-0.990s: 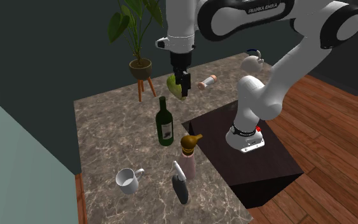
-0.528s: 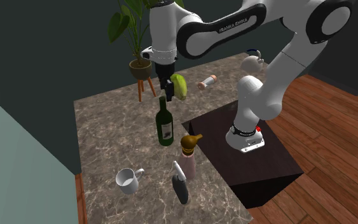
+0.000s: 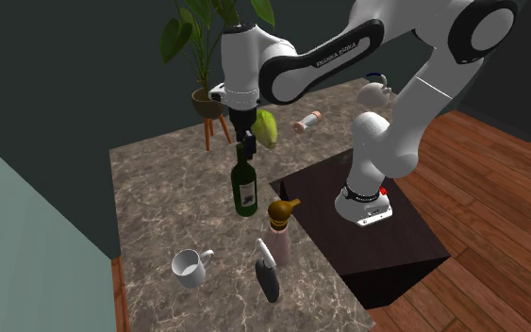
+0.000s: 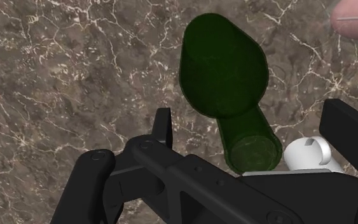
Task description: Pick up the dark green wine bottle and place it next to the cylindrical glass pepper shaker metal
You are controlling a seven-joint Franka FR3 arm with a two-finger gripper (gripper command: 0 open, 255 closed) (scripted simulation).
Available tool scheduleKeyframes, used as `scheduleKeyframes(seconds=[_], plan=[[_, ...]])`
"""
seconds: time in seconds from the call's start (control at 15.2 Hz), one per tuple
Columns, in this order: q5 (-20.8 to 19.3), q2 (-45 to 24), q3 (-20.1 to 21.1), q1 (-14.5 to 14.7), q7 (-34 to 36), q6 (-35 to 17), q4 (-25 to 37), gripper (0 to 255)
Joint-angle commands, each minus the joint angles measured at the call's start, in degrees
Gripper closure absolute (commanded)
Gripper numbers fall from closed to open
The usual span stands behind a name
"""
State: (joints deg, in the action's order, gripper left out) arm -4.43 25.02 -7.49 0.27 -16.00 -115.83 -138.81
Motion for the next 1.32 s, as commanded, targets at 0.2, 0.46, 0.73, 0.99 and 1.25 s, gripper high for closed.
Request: scheduleKeyframes(seconds=[0.2,0.46,0.73,0.99,1.25], plan=[[0.0,-0.1,0.0,0.0,0.0,-0.7,-0.5,0],[0.0,-0.1,0.0,0.0,0.0,-0.7,-0.5,255],[0.0,-0.1,0.0,0.0,0.0,-0.7,-0.5,255],[0.0,-0.1,0.0,0.0,0.0,-0.7,-0.5,255],[0.0,0.5,0.1,0.0,0.0,1.8,1.3,255]])
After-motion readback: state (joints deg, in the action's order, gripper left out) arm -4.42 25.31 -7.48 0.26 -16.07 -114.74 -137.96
